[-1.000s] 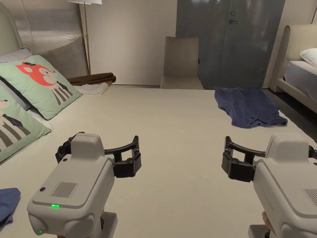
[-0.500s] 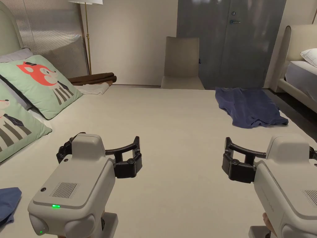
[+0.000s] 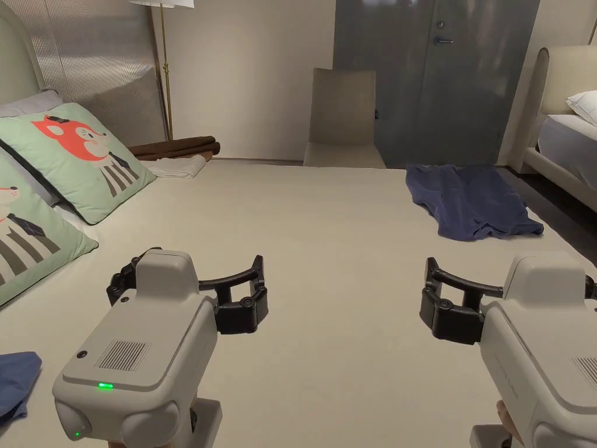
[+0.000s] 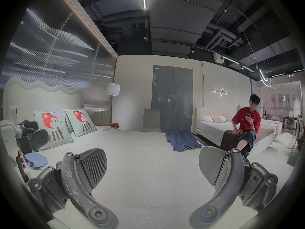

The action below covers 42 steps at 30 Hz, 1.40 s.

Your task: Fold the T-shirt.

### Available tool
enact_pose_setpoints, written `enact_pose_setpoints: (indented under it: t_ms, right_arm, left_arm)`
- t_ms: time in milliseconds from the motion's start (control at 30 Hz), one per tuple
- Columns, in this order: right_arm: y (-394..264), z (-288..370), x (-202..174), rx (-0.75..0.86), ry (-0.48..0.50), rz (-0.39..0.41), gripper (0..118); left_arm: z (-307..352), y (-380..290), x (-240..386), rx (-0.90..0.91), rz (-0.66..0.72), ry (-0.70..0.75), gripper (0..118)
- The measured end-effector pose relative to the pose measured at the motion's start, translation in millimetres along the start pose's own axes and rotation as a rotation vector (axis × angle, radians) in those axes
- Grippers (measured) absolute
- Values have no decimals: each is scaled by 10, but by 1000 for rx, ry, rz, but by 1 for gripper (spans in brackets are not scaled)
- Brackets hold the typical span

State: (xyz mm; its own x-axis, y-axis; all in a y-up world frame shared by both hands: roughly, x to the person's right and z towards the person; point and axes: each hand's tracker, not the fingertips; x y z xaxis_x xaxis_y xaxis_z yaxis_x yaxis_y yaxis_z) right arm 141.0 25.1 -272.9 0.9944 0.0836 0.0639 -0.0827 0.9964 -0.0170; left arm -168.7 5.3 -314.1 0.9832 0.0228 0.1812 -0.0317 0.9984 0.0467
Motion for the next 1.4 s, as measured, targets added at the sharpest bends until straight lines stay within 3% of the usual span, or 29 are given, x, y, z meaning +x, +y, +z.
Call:
enact_pose_setpoints:
  t_ms: [867, 1100, 1233, 1400]
  right_arm:
    - [-5, -5, 3, -5, -5, 2, 112]
    - [46, -93, -5, -125, -13, -16, 112]
    - [94, -127, 28, -211, 13, -118, 112]
    - [239, -196, 27, -409, -123, -231, 112]
  left_arm:
    - [6, 21, -14, -1, -12, -4, 116]
    - [-3, 38, -45, -2, -11, -5, 116]
    - [-10, 45, -74, -7, -5, -3, 116]
    - [-18, 49, -100, -8, -1, -2, 116]
